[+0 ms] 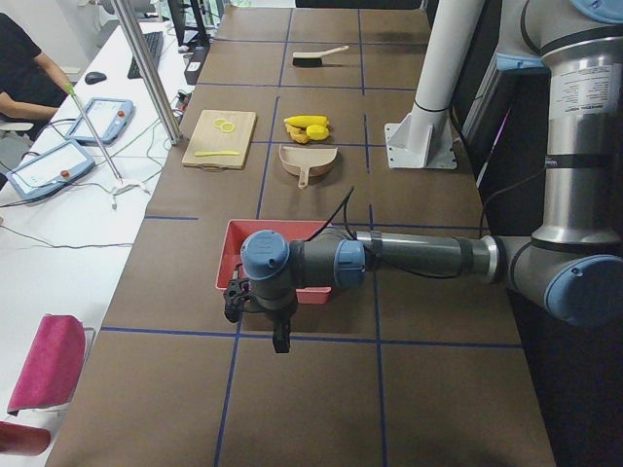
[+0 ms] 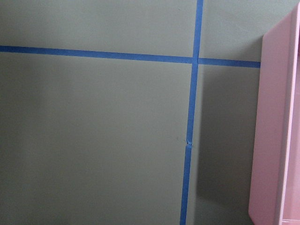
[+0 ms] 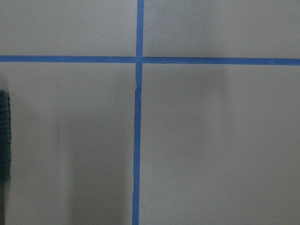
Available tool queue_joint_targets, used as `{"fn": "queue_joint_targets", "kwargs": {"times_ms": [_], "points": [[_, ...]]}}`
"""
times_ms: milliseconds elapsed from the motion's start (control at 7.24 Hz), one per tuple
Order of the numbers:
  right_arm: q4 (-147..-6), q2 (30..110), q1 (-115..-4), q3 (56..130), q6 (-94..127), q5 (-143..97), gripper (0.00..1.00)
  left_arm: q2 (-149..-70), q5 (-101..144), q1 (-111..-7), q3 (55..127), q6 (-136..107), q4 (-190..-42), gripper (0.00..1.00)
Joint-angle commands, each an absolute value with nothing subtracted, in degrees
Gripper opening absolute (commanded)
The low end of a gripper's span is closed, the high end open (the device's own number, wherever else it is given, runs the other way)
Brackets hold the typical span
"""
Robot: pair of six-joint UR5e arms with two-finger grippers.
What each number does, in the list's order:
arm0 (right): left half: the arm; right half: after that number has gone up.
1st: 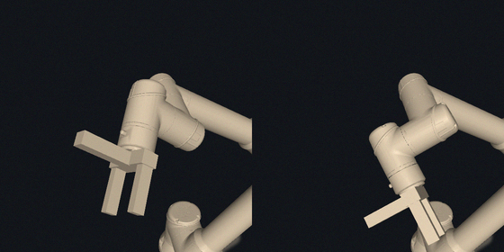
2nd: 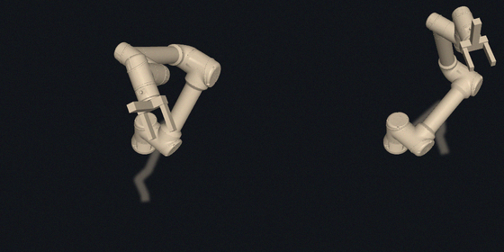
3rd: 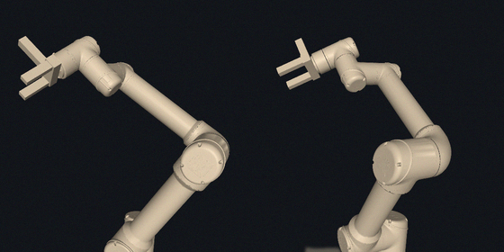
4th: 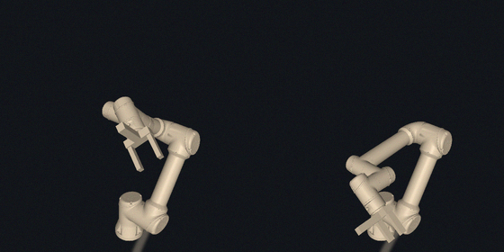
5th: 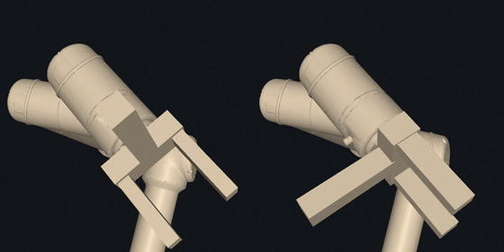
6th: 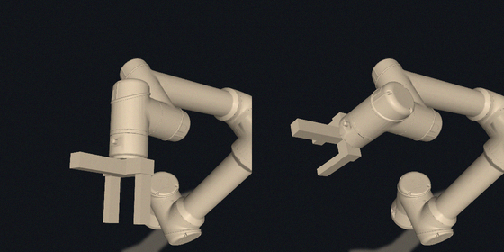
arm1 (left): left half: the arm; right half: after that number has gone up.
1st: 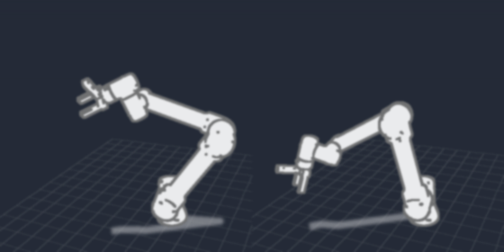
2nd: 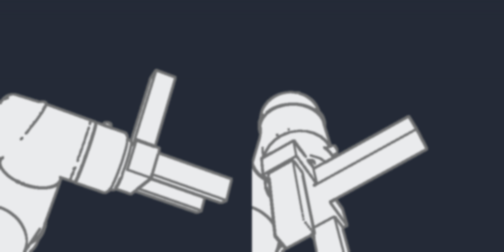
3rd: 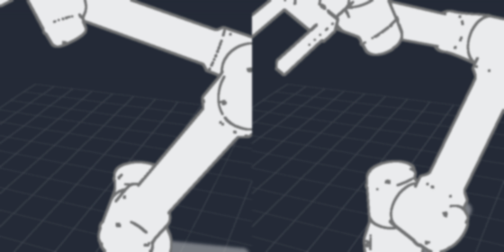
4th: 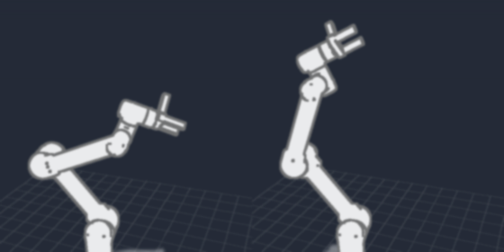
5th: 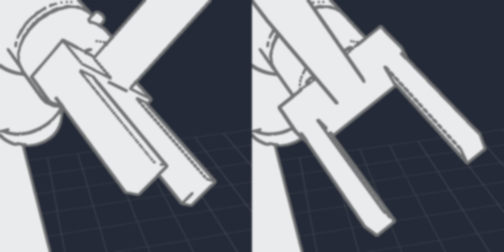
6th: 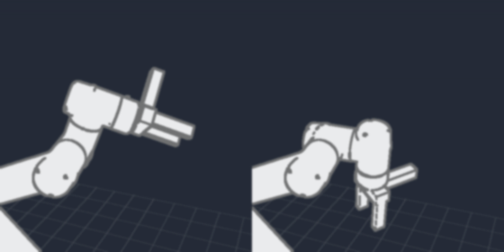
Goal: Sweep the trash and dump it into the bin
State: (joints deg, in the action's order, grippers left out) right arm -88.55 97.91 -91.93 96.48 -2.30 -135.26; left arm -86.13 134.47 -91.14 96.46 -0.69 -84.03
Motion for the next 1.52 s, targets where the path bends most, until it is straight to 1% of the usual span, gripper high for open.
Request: {"fn": "queue_joint_targets", "kwargs": {"times_ms": [0, 828, 1242, 1380], "points": [[-88.5, 97.8, -91.9, 96.8, -2.1, -135.3, 1.0, -86.1, 134.5, -91.1, 96.4, -0.5, -84.0, 1.0], [-88.5, 97.6, -91.9, 96.7, -2.0, -135.2, 1.0, -86.1, 134.5, -91.1, 96.7, -0.4, -84.5, 1.0], [-88.4, 96.9, -91.9, 97.2, -1.9, -135.2, 1.0, -86.2, 134.5, -90.6, 96.9, -1.1, -92.2, 1.0], [-88.4, 96.9, -91.9, 97.0, -2.0, -135.1, 1.0, -87.3, 134.3, -88.5, 97.7, -0.6, -93.0, 1.0]]}}
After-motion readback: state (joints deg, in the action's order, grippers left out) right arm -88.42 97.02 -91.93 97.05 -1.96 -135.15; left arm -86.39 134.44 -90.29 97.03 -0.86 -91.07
